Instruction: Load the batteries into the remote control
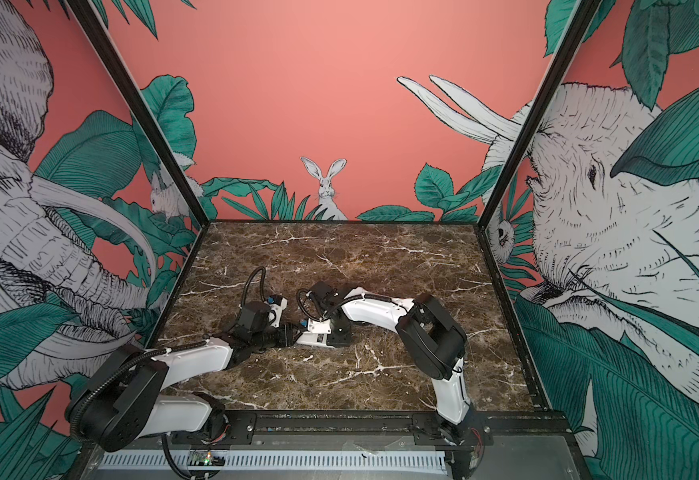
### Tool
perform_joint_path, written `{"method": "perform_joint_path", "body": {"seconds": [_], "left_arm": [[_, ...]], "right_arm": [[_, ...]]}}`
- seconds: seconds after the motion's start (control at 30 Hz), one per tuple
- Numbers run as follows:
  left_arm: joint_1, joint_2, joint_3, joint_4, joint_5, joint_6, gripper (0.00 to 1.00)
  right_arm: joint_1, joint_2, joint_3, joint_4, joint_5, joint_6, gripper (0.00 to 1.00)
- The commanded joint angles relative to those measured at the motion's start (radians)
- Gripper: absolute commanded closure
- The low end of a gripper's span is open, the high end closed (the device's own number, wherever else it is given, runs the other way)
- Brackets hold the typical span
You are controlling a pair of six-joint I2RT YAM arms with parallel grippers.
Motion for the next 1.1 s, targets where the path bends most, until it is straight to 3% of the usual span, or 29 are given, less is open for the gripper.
{"method": "perform_joint_path", "body": {"seconds": [0.0,0.27,0.37,1.07], "left_arm": [[-0.001,0.024,-0.055,-0.151,0.002,-0.021,0.53],[-0.001,0.020,-0.067,-0.151,0.011,-0.024,0.59],[0.000,0.022,-0.067,-0.151,0.009,-0.024,0.59],[-0.001,0.013,-0.074,-0.146,0.005,-0.028,0.59]], "right_arm": [[0.010,0.025,0.029,-0.003,-0.021,0.014,0.47],[0.010,0.025,0.033,-0.003,-0.038,0.028,0.45],[0.011,0.022,0.030,-0.012,-0.046,0.029,0.41],[0.016,-0.020,0.011,-0.014,-0.054,0.041,0.37]]}}
